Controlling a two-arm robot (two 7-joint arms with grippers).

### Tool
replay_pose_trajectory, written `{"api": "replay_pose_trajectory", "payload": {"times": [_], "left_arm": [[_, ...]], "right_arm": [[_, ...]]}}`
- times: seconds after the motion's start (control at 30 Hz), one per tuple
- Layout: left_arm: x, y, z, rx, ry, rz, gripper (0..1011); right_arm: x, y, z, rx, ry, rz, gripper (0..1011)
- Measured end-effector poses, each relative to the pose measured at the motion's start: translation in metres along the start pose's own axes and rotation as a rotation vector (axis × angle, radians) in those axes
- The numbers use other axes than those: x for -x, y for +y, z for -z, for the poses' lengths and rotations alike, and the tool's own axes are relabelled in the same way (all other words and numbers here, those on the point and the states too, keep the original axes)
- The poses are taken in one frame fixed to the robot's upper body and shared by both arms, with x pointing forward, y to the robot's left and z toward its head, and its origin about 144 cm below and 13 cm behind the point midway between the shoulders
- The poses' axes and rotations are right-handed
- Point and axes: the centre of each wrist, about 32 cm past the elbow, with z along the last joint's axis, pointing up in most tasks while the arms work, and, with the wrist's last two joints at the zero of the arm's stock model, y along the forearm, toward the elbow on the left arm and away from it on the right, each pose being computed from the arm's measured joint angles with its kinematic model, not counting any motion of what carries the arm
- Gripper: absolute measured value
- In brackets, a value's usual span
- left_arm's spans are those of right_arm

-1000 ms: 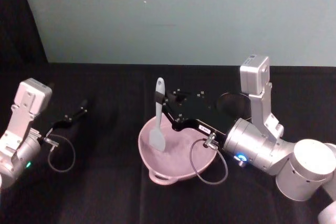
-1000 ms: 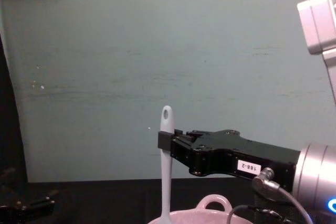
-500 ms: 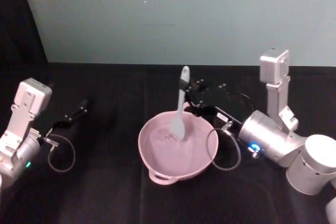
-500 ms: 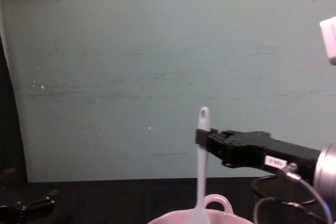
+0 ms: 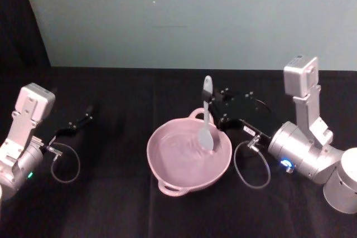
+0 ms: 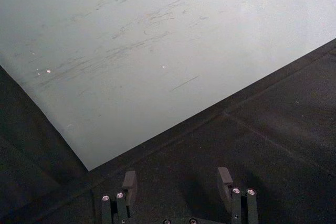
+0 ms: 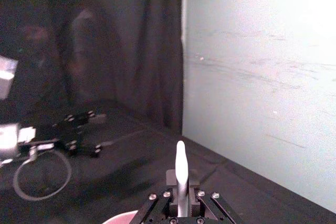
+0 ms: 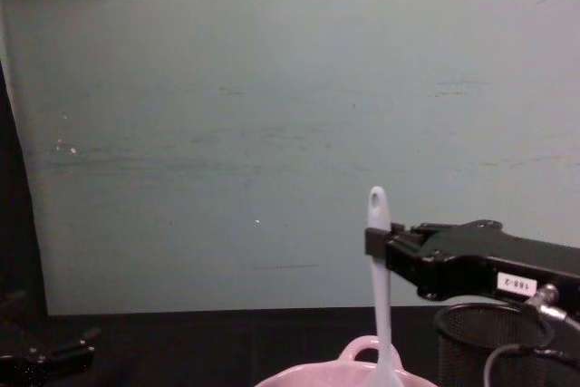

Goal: Use the one hand to pick up the spoon and stir the clear water in the bowl.

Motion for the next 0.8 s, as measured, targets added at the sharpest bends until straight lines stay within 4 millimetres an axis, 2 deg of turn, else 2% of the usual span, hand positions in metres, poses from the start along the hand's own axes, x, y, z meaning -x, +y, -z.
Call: {"api": "replay_pose_trajectory", "payload": {"times": [0.17,0.4,0.57,0.8], "left_arm": [[0.0,0.0,0.0,0.0,0.0,0.0,1005],[0.0,0.0,0.0,0.0,0.0,0.0,1005],[0.0,0.0,0.0,0.0,0.0,0.0,1005],[0.0,0.0,0.0,0.0,0.0,0.0,1005]], "right_arm": [[0.012,0.001,-0.003,0.016,-0.022,-0.048,122],[0.032,0.012,-0.002,-0.006,0.007,-0.144,122],[0.038,0.021,-0.002,-0.038,0.039,-0.171,122],[0.035,0.031,0.003,-0.067,0.09,-0.163,122]]}}
